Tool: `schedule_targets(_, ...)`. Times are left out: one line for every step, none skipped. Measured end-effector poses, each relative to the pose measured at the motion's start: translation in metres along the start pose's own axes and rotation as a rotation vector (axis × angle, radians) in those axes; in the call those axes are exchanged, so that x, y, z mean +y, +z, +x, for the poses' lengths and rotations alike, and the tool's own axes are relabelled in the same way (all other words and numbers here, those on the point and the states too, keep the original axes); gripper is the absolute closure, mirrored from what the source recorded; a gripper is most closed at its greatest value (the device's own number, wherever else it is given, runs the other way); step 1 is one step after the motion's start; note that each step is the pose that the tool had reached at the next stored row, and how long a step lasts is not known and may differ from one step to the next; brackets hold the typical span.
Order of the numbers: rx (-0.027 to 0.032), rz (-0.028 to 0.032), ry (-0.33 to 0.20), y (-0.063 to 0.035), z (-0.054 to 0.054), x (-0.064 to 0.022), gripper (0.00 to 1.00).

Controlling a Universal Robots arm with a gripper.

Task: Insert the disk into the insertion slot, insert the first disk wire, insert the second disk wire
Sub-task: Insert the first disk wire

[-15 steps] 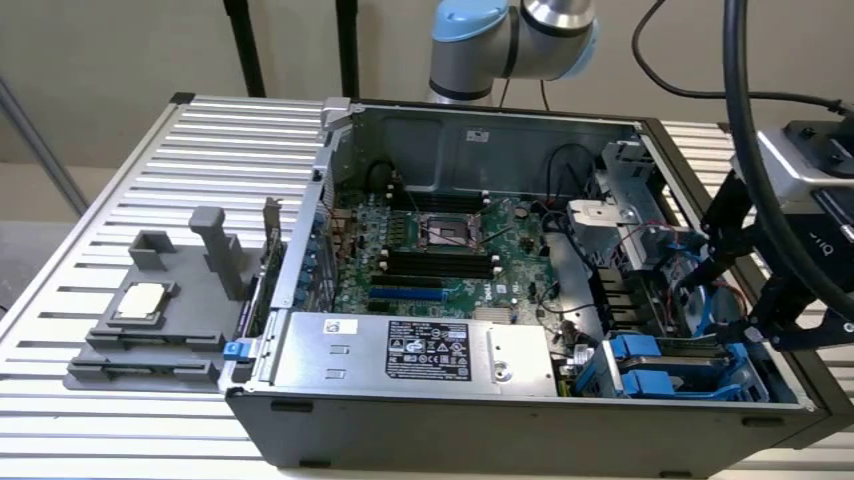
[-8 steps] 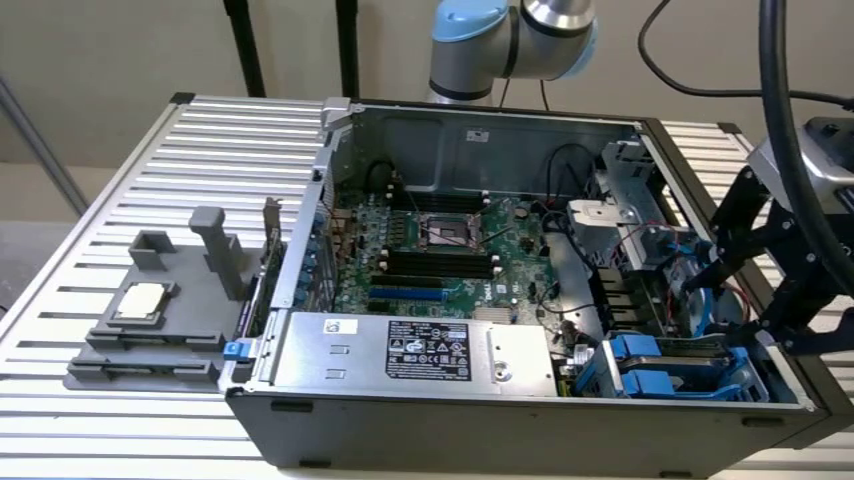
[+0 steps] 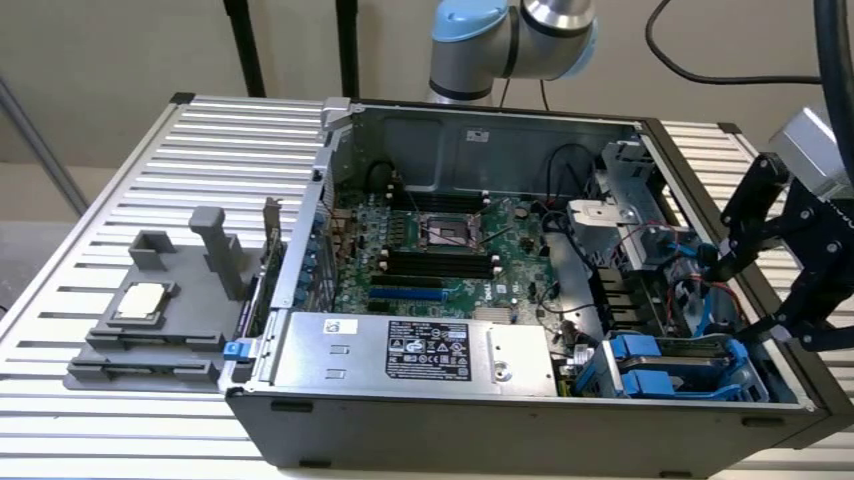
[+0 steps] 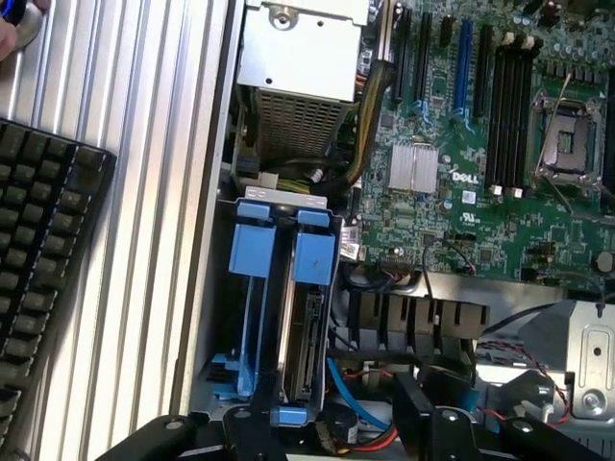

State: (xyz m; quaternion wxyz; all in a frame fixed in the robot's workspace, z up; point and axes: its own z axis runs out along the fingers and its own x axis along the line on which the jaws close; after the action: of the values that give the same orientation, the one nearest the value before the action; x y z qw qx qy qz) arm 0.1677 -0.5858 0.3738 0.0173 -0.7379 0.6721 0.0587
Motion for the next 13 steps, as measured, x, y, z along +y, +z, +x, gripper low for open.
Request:
schedule_targets(0.0000,-0.0001,0.000,0.0017,0.000,-0.0008,0.42)
schedule_targets(0.0004,-0.0001,0.000,0.0033,0.001,-0.0016,0.42)
schedule_targets(0.0003,-0.0001,-0.001,0.0051,0.001,-0.0024,0.42)
schedule_targets(0.0004,-0.0002,-0.001,0.0068,0.001,-0.0029,0.42)
schedule_targets(0.0005,-0.0002,-0.002,0.0087,0.001,-0.0033,0.42)
schedule_targets(0.0005,-0.0003,-0.002,0.0105,0.002,-0.0036,0.42)
schedule_targets(0.0005,-0.0003,-0.003,0.0122,0.002,-0.0038,0.42)
schedule_targets(0.0005,-0.0003,-0.003,0.0141,0.002,-0.0040,0.42)
schedule_targets(0.0005,-0.0003,-0.003,0.0159,0.002,-0.0042,0.42)
schedule_targets(0.0010,-0.0003,-0.003,0.0177,0.001,-0.0043,0.42)
schedule_targets(0.0009,-0.0004,-0.003,0.0192,0.000,-0.0044,0.42)
schedule_targets(0.0016,-0.0004,-0.003,0.0201,-0.003,-0.0043,0.42)
schedule_targets(0.0025,-0.0005,-0.003,0.0203,-0.005,-0.0037,0.42)
